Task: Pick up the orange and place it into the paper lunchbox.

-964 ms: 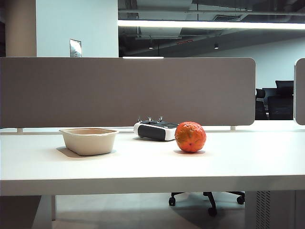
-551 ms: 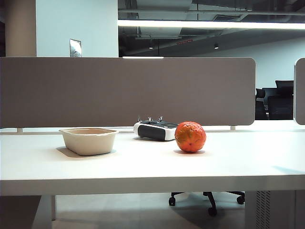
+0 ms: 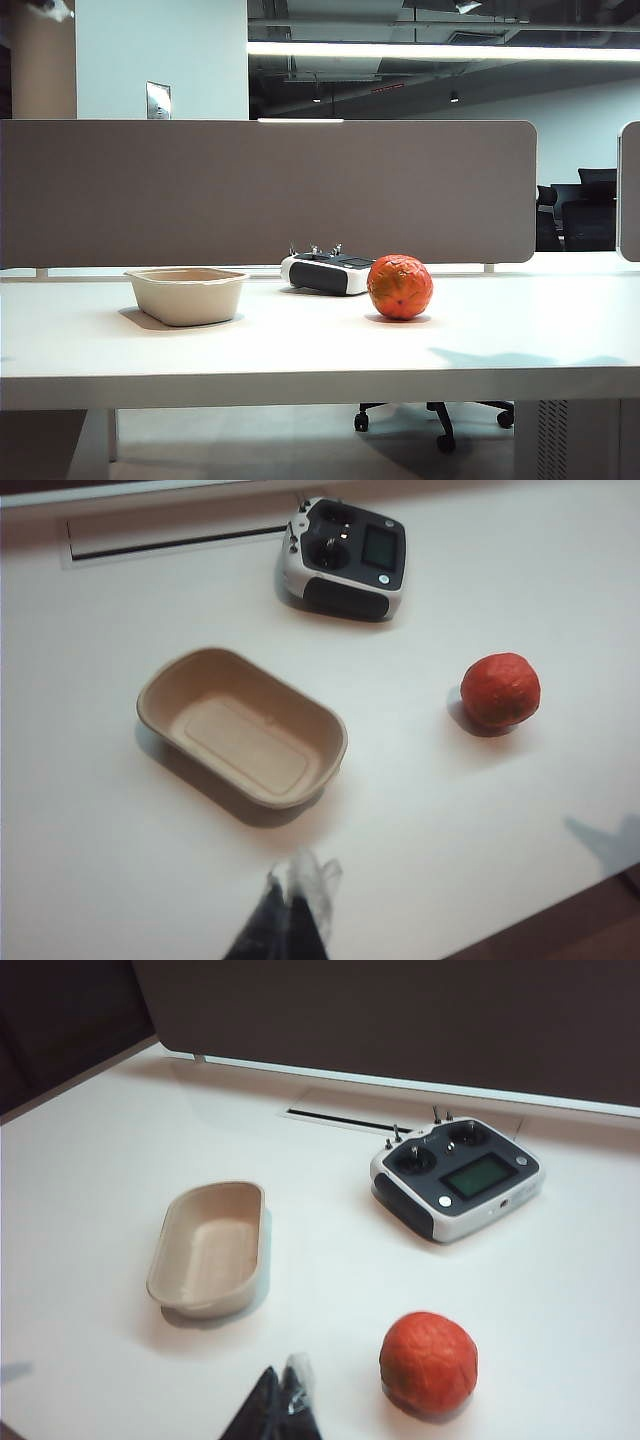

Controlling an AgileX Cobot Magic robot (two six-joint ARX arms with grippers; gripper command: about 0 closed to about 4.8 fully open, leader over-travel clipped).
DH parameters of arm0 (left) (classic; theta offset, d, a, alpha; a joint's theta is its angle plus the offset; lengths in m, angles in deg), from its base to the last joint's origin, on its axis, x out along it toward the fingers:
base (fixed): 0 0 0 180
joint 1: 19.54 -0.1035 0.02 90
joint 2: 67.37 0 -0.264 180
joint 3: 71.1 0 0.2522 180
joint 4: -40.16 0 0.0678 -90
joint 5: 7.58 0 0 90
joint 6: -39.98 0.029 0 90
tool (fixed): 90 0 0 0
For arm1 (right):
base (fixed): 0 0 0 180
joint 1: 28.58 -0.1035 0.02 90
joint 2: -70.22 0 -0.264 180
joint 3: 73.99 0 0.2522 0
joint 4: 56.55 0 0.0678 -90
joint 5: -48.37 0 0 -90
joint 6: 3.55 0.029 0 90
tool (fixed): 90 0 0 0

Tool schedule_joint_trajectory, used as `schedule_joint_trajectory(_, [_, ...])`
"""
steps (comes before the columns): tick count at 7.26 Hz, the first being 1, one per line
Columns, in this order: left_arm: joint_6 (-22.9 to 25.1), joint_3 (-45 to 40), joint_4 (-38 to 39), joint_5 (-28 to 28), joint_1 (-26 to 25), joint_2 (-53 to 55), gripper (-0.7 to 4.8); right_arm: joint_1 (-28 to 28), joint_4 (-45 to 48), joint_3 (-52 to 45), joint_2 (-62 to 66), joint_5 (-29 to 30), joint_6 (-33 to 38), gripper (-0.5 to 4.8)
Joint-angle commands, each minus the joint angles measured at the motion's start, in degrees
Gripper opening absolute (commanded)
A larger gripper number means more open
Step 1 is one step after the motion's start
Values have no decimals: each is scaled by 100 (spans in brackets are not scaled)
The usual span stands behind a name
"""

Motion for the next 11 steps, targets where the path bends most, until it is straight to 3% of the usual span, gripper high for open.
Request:
schedule_joint_trajectory(1, [74, 367, -13, 72, -4, 46, -6, 0, 199, 33, 396, 214, -730, 479])
schedule_joint_trajectory(3, [76, 367, 31, 72, -4, 50, -6, 0, 271, 35, 535, 125, -732, 479])
schedule_joint_trajectory(6, [76, 367, 59, 223, -2, 50, -6, 61, 1182, 39, 1381, 133, -769, 479])
schedule_joint_trajectory(7, [76, 367, 63, 223, -2, 48, -6, 330, 1539, 326, 2518, 308, -772, 479])
schedule_joint_trajectory(9, [83, 367, 57, 221, -4, 50, -6, 553, 1816, 1025, 3543, 568, -772, 479])
schedule_joint_trajectory(11, [101, 367, 50, 219, -4, 50, -6, 752, 2153, 2194, 5156, 693, -767, 479])
